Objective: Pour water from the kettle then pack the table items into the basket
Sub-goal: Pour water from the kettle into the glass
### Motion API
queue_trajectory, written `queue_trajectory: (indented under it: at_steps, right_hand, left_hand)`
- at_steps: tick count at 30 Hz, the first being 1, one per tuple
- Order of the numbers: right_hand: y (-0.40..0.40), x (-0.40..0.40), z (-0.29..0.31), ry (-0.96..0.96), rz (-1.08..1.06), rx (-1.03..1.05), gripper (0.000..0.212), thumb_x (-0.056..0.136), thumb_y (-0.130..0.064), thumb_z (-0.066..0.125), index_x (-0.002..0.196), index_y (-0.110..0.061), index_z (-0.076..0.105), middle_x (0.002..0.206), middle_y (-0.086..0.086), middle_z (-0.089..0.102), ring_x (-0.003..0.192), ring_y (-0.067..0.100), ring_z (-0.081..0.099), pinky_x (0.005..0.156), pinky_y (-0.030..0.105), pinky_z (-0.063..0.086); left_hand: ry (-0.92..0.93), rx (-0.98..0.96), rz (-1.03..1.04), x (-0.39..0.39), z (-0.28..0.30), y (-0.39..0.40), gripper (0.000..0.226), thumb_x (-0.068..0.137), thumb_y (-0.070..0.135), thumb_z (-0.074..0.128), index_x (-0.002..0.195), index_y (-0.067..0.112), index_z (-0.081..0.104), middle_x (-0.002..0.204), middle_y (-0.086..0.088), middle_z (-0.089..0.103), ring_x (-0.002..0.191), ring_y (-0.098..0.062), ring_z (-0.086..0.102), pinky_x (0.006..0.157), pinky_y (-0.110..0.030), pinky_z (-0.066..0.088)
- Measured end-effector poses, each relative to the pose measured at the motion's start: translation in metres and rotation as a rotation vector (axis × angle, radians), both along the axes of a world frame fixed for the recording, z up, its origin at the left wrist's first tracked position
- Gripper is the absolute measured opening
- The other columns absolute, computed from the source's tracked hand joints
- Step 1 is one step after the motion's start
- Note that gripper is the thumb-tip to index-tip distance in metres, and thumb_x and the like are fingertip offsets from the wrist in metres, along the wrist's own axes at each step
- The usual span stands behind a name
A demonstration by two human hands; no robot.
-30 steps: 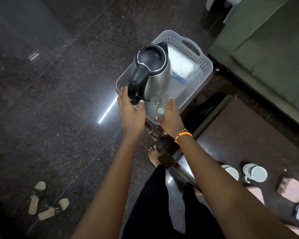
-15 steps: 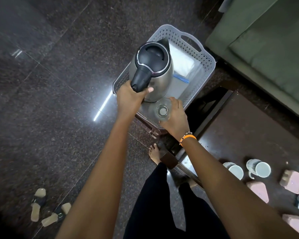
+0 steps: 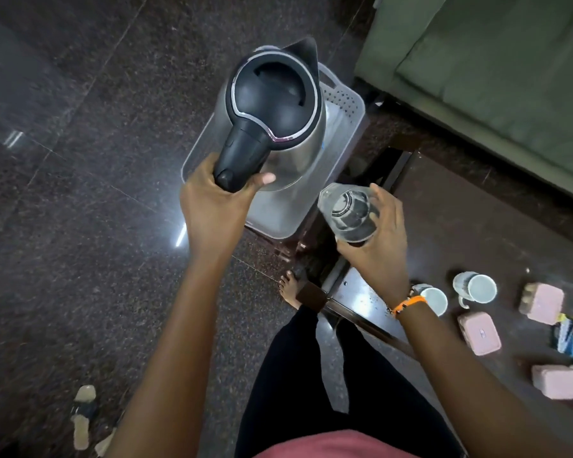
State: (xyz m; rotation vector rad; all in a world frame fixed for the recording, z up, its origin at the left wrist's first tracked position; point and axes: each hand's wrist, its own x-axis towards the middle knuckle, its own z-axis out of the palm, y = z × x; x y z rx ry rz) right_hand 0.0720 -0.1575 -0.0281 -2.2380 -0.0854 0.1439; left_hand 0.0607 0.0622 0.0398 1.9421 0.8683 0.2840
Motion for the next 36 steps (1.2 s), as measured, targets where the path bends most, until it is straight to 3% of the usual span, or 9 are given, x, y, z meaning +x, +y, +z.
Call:
queue_trajectory:
  at_steps: [2,4,6,8,15,19,21,28,36]
  right_hand:
    - [-0.022,0.001,0.0,-0.016,-0.018,-0.035,0.087,0.058,-0.008,0.077,0.135,-0.01,0.037,0.131,0.007,0.043,0.121,0.014,0.046,0.102,0.021,0.041]
    - [-0.045,0.002,-0.004,-0.021,-0.034,-0.072,0.087,0.057,-0.007,0.077,0.135,-0.007,0.038,0.131,0.011,0.045,0.121,0.016,0.046,0.101,0.011,0.036]
    - [-0.068,0.004,-0.009,-0.029,-0.025,-0.102,0.085,0.056,-0.006,0.076,0.133,-0.003,0.039,0.129,0.014,0.047,0.121,0.013,0.042,0.1,-0.001,0.027]
    - [-0.092,0.006,-0.017,-0.03,-0.021,-0.122,0.082,0.055,-0.004,0.074,0.131,-0.001,0.041,0.128,0.016,0.049,0.119,0.011,0.039,0.101,-0.003,0.023]
    - [-0.161,0.008,-0.05,0.12,-0.007,-0.196,0.08,0.056,-0.006,0.076,0.129,-0.002,0.043,0.129,0.016,0.048,0.119,0.027,0.046,0.099,0.018,0.031]
    - [-0.19,0.008,-0.076,0.264,0.09,-0.454,0.082,0.062,-0.019,0.074,0.135,-0.01,0.037,0.135,0.007,0.046,0.122,0.031,0.043,0.096,0.035,0.034]
    - [-0.202,0.006,-0.087,0.32,0.103,-0.485,0.08,0.066,-0.021,0.072,0.137,-0.01,0.036,0.133,0.008,0.045,0.122,0.032,0.041,0.094,0.04,0.041]
    - [-0.219,0.014,-0.113,0.403,0.183,-0.486,0.086,0.065,-0.016,0.075,0.138,-0.011,0.031,0.135,0.01,0.04,0.124,0.031,0.038,0.098,0.043,0.043]
    - [-0.219,0.025,-0.132,0.408,0.167,-0.446,0.087,0.067,-0.014,0.074,0.141,-0.013,0.028,0.139,0.009,0.038,0.126,0.03,0.037,0.102,0.041,0.042]
  left_hand:
    - [0.012,-0.001,-0.026,-0.009,0.006,-0.018,0.034,0.048,0.06,0.078,0.07,0.04,0.06,0.061,0.004,0.061,0.056,-0.007,0.048,0.059,-0.046,0.056]
    - [0.041,0.008,-0.052,-0.017,0.011,-0.041,0.036,0.047,0.062,0.076,0.068,0.04,0.059,0.066,-0.009,0.064,0.056,-0.01,0.049,0.057,-0.046,0.055]
    - [0.075,0.032,-0.095,-0.027,0.013,-0.065,0.037,0.046,0.063,0.074,0.068,0.037,0.057,0.059,-0.006,0.061,0.053,-0.012,0.045,0.053,-0.041,0.05]
    - [0.104,0.026,-0.135,-0.036,0.013,-0.091,0.046,0.046,0.061,0.071,0.074,0.027,0.057,0.054,0.002,0.057,0.051,-0.014,0.044,0.051,-0.037,0.047]
    - [0.231,0.05,-0.183,-0.055,-0.007,-0.16,0.037,0.051,0.055,0.078,0.06,0.033,0.05,0.05,0.013,0.051,0.048,-0.002,0.045,0.054,-0.026,0.039]
    - [0.322,0.094,-0.241,-0.064,-0.021,-0.186,0.04,0.051,0.058,0.078,0.068,0.028,0.056,0.049,0.014,0.046,0.052,-0.015,0.046,0.06,-0.029,0.043]
    - [0.364,0.113,-0.25,-0.068,-0.03,-0.198,0.04,0.051,0.058,0.079,0.061,0.03,0.051,0.048,0.015,0.045,0.054,-0.017,0.046,0.06,-0.028,0.04]
    - [0.464,0.126,-0.235,-0.082,-0.041,-0.224,0.041,0.053,0.049,0.083,0.054,0.036,0.043,0.05,0.017,0.047,0.052,0.001,0.046,0.053,-0.018,0.032]
    - [0.53,0.129,-0.282,-0.094,-0.047,-0.245,0.038,0.054,0.049,0.082,0.06,0.031,0.05,0.048,0.017,0.048,0.048,0.002,0.046,0.049,-0.015,0.03]
